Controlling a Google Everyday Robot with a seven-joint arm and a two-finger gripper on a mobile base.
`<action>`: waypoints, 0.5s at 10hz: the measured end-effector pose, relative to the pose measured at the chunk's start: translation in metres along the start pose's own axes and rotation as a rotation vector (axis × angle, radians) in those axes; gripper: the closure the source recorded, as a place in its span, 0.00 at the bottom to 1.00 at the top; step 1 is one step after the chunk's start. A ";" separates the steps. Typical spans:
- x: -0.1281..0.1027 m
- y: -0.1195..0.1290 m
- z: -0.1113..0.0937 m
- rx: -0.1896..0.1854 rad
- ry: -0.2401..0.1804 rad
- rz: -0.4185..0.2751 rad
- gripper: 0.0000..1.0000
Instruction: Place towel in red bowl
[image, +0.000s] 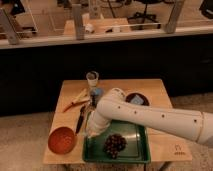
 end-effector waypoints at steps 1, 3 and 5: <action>0.000 0.000 0.000 0.000 0.000 0.000 1.00; -0.009 -0.006 -0.001 0.001 -0.030 -0.030 1.00; -0.040 -0.022 0.003 0.000 -0.075 -0.082 1.00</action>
